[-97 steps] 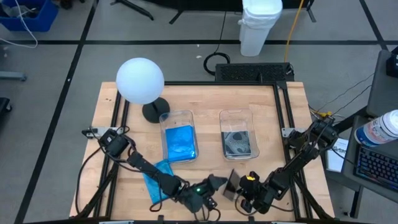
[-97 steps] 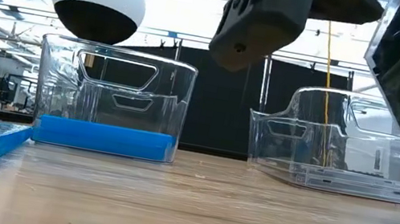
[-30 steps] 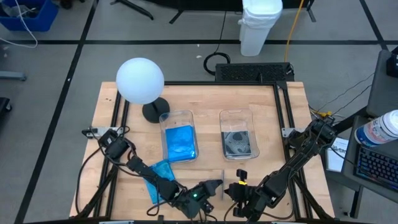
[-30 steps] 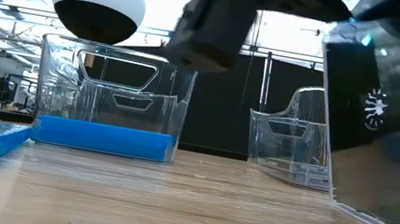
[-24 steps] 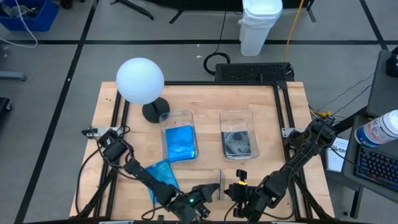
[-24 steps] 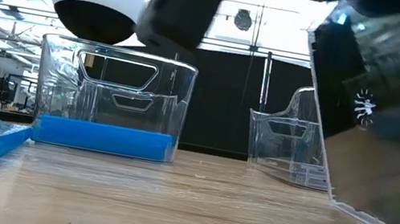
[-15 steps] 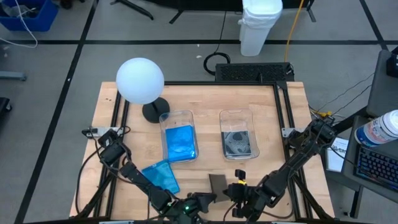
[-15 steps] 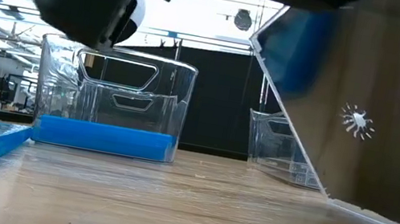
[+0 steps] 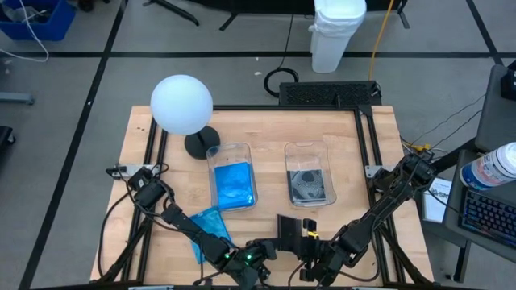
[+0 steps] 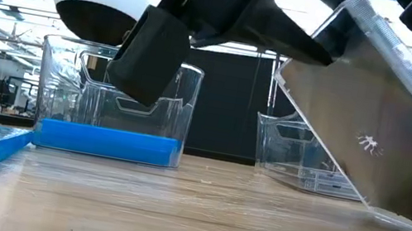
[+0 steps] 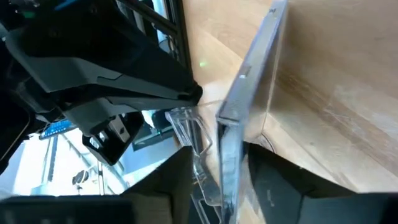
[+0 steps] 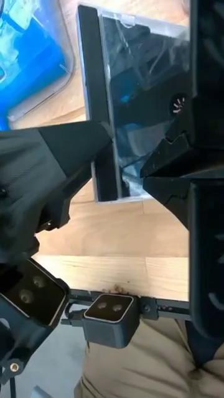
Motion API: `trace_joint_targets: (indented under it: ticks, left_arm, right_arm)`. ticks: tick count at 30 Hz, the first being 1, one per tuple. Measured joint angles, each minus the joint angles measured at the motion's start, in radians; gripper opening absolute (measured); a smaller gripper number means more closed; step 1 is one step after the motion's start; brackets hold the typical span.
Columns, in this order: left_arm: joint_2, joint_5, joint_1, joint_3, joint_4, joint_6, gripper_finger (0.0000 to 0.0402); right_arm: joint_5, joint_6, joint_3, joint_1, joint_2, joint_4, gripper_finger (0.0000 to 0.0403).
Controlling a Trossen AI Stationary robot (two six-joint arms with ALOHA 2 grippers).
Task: Pick & place jewel cases by type
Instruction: Put the black CD case into the right transparent bin
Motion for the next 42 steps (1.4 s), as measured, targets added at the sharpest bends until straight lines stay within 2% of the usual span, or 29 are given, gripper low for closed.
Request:
trace_joint_targets:
  ticks: [8,12,19,25,31,39,42]
  left_arm:
    - [0.000,0.029,0.005,0.000,-0.004,0.001,0.0066]
    - [0.000,0.040,0.009,0.000,-0.013,0.004,0.0042]
    - [0.000,0.004,0.020,0.000,-0.072,-0.054,0.0062]
    - [0.000,-0.118,0.027,0.000,-0.072,-0.091,0.0039]
    - [0.000,-0.159,0.017,0.000,-0.073,-0.106,0.0041]
    - [0.000,-0.283,-0.045,0.000,-0.068,-0.089,0.0040]
    - [0.000,-0.297,-0.070,0.000,-0.068,-0.079,0.0040]
  right_arm:
    - [0.000,0.000,0.000,0.001,0.000,0.002,0.0000]
    - [0.000,0.000,0.000,0.002,0.000,0.002,0.0000]
    - [0.007,-0.003,0.000,0.015,0.000,0.001,0.0000]
    - [0.058,-0.007,0.000,0.040,-0.001,0.002,0.0000]
    - [0.093,-0.015,0.000,0.064,-0.016,0.004,0.0000]
    - [0.241,-0.047,0.000,0.131,-0.071,0.024,0.0000]
    - [0.313,-0.029,0.000,0.156,-0.086,0.023,0.0002]
